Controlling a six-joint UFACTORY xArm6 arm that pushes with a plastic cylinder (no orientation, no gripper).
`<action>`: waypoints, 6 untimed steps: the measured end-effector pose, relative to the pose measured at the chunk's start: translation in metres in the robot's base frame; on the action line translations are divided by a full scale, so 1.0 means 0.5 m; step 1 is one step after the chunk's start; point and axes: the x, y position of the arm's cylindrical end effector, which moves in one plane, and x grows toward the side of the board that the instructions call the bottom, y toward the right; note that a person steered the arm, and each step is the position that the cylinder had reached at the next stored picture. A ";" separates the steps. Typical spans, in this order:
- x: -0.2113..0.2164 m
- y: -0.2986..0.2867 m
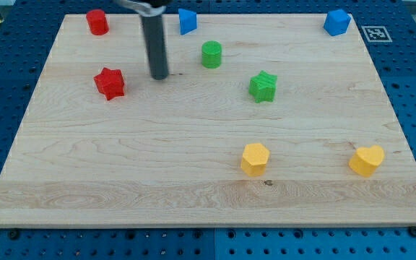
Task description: Move the red star below the green circle
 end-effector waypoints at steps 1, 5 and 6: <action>-0.042 -0.108; 0.076 -0.004; 0.112 -0.019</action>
